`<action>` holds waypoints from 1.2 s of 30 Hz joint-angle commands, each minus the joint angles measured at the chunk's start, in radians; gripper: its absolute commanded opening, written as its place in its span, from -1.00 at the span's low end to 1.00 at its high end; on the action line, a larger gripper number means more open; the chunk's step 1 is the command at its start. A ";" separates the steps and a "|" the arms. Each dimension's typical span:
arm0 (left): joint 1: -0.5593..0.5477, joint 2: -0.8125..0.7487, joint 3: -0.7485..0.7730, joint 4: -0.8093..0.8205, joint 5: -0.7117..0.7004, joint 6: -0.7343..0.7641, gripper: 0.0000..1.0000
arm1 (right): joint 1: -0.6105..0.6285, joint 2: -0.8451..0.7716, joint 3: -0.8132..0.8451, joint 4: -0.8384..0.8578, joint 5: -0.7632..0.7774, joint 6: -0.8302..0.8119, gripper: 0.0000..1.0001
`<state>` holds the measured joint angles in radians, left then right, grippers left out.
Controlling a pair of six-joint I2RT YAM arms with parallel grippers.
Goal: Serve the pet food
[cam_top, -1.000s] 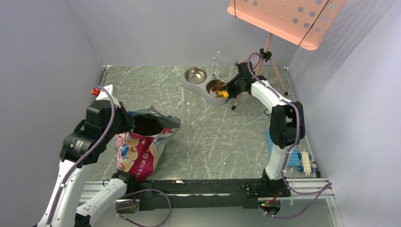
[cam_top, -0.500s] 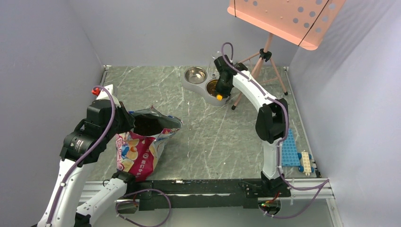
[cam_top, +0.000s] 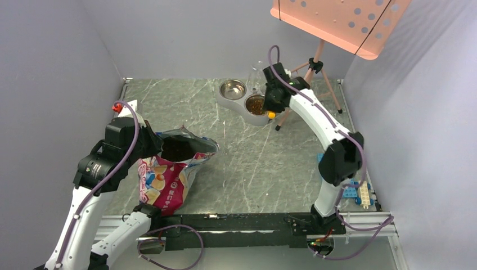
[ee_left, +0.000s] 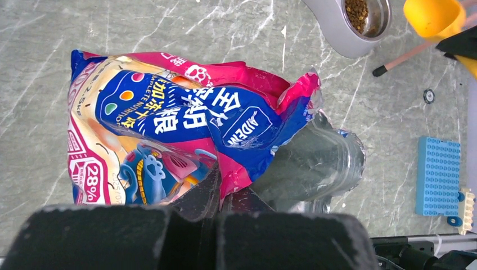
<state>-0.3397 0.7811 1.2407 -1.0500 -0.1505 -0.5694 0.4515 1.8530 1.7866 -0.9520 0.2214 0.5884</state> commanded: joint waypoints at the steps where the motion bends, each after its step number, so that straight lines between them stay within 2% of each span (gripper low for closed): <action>1: -0.004 0.005 0.022 0.059 0.105 -0.014 -1.00 | -0.030 -0.167 -0.053 0.149 -0.192 -0.068 -1.00; 6: -0.004 0.023 0.010 0.053 0.121 0.006 -1.00 | -0.008 -0.314 -0.166 0.348 -0.786 -0.118 -1.00; 7: -0.003 0.025 0.007 0.056 0.120 0.011 -1.00 | 0.016 -0.329 -0.168 0.341 -0.843 -0.129 -1.00; 11: -0.004 0.049 0.013 0.050 0.126 0.033 -1.00 | 0.155 -0.393 -0.192 0.287 -0.913 -0.147 -1.00; 15: -0.004 0.069 0.018 0.040 0.120 0.045 -1.00 | 0.329 -0.415 -0.194 0.219 -0.918 -0.153 -1.00; 21: -0.004 0.081 0.023 0.043 0.130 0.042 -1.00 | 0.404 -0.346 -0.159 0.112 -0.879 -0.212 -1.00; 23: -0.004 0.081 0.031 0.041 0.135 0.045 -1.00 | 0.410 -0.302 -0.112 0.056 -0.813 -0.225 -1.00; 27: -0.004 0.075 0.034 0.038 0.141 0.051 -1.00 | 0.411 -0.101 0.136 -0.134 -0.633 -0.239 -1.00; 32: -0.003 0.075 0.018 0.050 0.207 0.018 -1.00 | 0.453 0.239 0.581 -0.421 -0.459 -0.229 -1.00; 34: -0.003 0.079 0.006 0.073 0.246 -0.003 -1.00 | 0.454 0.333 0.660 -0.470 -0.461 -0.210 -1.00; 36: -0.004 0.086 -0.004 0.099 0.289 -0.028 -1.00 | 0.456 0.386 0.646 -0.464 -0.468 -0.205 -1.00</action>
<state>-0.3405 0.8688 1.2377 -1.0149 0.0097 -0.5438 0.9203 2.1380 2.3756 -1.2850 -0.3923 0.3634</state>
